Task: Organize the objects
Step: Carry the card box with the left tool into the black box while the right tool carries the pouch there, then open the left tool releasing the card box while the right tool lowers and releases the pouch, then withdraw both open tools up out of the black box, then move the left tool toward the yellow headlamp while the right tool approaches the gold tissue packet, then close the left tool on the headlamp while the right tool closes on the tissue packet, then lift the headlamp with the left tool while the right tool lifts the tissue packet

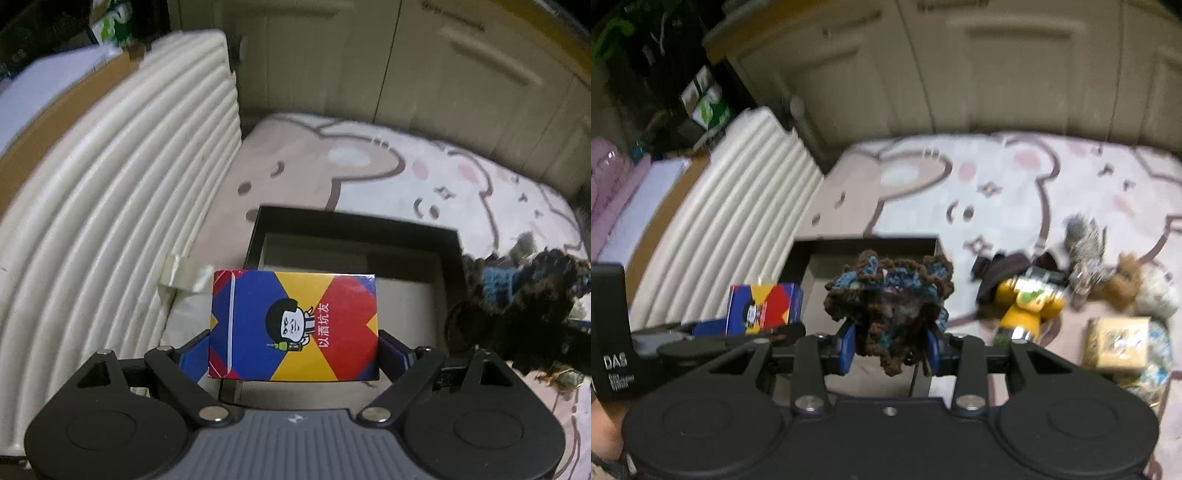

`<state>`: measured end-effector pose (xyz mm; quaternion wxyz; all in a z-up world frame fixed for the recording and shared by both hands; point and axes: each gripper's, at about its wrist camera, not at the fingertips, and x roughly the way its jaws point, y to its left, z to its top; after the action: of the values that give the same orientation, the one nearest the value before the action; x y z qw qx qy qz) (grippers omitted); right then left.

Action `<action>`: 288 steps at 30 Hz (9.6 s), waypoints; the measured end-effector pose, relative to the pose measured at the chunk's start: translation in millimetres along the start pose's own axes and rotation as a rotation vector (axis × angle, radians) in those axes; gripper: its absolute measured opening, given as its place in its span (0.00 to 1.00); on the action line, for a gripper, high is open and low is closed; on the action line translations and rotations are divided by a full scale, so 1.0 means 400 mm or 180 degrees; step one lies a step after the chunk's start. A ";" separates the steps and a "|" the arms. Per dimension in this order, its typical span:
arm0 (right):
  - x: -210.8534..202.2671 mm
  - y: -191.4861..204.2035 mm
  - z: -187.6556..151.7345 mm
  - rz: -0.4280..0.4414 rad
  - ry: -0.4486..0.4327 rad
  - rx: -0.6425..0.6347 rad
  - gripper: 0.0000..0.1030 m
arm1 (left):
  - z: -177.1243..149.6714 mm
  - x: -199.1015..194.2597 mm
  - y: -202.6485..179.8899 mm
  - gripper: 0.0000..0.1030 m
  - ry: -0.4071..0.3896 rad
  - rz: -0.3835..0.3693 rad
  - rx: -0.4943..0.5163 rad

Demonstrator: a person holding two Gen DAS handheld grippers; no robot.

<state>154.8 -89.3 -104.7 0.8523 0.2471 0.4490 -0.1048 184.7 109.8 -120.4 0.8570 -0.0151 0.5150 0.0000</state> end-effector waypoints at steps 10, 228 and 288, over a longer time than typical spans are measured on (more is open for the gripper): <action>0.096 0.024 -0.018 0.0190 0.0437 -0.0058 0.38 | -0.006 0.076 0.010 0.87 0.0249 0.0063 0.0069; -0.032 -0.576 -0.082 -0.0877 0.0067 0.0943 0.43 | -0.031 0.163 -0.534 0.48 0.0303 -0.0861 0.1367; 0.044 -0.429 -0.007 -0.1265 -0.0001 0.0520 0.72 | 0.030 0.029 -0.422 0.42 -0.0271 -0.1037 0.0809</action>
<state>94.0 -233.8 -176.5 0.7921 0.2218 0.4788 -0.3069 203.6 -59.0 -120.7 0.8617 0.0101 0.4650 -0.2029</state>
